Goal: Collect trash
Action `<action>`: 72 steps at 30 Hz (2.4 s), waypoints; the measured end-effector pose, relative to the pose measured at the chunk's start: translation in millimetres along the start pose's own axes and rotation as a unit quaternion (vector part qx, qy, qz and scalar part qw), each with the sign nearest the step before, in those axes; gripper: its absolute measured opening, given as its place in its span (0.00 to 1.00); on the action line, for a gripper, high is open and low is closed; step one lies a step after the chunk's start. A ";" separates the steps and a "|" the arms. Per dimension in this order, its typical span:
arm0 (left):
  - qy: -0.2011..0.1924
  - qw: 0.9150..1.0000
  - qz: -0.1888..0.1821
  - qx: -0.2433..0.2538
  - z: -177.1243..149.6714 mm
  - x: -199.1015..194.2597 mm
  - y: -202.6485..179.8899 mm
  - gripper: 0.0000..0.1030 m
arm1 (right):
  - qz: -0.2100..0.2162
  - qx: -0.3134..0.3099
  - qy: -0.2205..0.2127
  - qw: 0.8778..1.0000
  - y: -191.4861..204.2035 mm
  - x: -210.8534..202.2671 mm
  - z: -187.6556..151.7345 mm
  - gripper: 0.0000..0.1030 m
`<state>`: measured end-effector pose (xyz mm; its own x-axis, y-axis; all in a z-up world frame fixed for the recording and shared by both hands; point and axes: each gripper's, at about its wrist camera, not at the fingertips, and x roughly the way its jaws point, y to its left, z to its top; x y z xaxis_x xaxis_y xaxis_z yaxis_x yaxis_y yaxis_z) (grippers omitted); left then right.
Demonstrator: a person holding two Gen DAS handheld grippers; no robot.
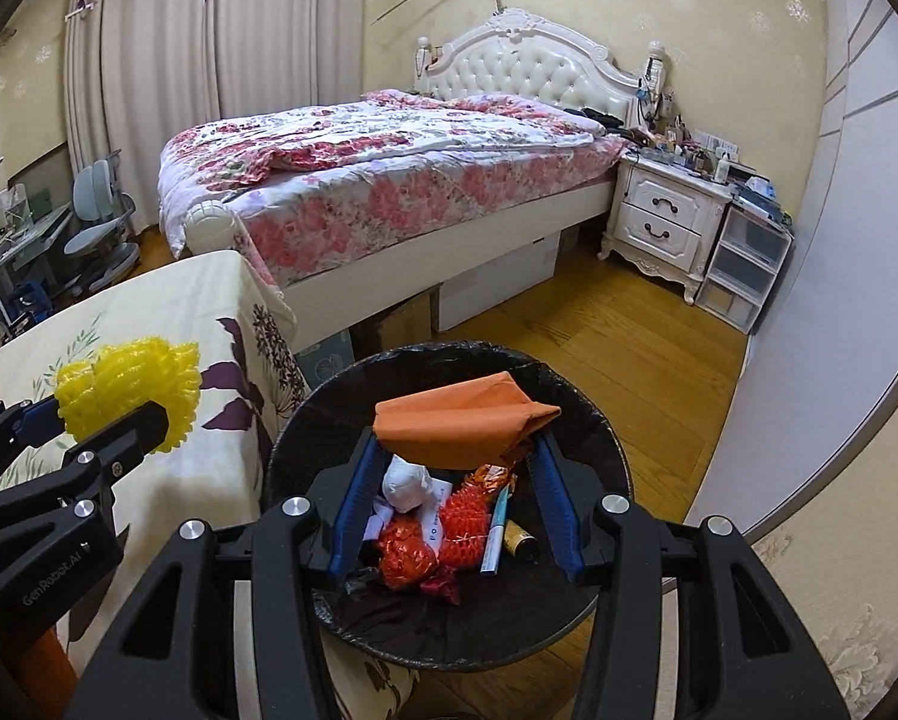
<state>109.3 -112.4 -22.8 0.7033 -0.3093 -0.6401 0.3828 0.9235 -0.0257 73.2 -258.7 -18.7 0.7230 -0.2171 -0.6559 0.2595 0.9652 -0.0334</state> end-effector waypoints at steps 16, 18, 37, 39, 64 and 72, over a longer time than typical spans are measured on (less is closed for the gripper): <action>0.021 0.999 0.001 0.035 7.5 41.2 -25.0 0.73 | -0.024 0.042 0.014 0.999 -26.9 27.6 -0.5 0.56; 0.020 0.999 0.002 0.036 9.1 40.6 -25.1 0.74 | -0.028 0.046 0.014 0.998 -30.2 26.8 -0.4 0.56; 0.003 1.000 0.019 -0.002 -1.6 -4.7 -6.9 0.85 | -0.036 0.040 -0.015 0.998 -14.6 -15.7 -8.3 0.72; 0.000 1.000 0.021 -0.004 -2.0 -11.2 -6.1 0.86 | -0.037 0.041 -0.017 0.998 -14.1 -19.3 -8.5 0.73; -0.027 0.998 0.038 -0.033 -35.1 -83.0 12.6 0.90 | -0.029 0.024 -0.047 0.998 2.8 -79.5 -31.3 0.76; -0.035 0.998 0.043 -0.037 -39.5 -97.2 15.5 0.90 | -0.021 0.017 -0.055 0.998 11.1 -89.8 -33.2 0.76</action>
<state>23.2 -59.0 8.6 0.7728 -0.2414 -0.5869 0.2762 0.9606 -0.0313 -10.1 -223.7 14.8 0.7761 -0.2739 -0.5680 0.3112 0.9498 -0.0327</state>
